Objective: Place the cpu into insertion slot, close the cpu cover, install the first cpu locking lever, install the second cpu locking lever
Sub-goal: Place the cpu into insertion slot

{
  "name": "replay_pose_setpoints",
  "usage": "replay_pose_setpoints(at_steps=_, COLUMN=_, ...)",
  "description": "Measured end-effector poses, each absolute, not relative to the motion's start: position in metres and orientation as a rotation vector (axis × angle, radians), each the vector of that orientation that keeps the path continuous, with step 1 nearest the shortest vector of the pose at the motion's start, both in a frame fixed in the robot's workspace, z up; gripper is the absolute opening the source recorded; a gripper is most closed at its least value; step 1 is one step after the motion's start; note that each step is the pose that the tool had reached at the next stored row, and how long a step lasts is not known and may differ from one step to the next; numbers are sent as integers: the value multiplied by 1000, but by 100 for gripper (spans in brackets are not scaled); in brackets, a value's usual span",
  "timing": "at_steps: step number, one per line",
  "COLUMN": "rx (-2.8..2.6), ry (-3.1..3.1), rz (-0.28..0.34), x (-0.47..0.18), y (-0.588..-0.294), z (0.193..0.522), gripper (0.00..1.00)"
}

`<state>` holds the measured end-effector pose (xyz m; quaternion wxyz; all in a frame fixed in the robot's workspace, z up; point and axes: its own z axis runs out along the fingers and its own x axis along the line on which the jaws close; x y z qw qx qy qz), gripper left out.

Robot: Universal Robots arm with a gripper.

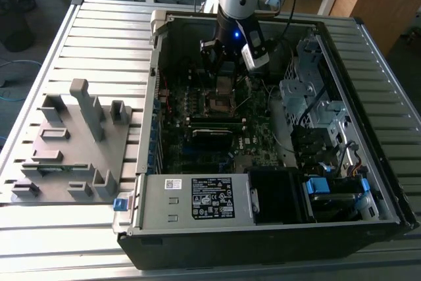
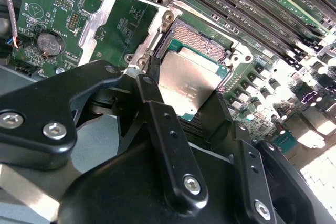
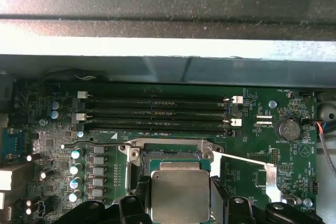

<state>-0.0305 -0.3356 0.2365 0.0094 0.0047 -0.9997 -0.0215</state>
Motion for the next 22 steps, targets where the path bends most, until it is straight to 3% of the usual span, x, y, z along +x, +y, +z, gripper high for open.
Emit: replay_pose_setpoints(at_steps=22, rx=15, ry=-3122, rz=-65, x=-31, y=-336, z=232, gripper=54)
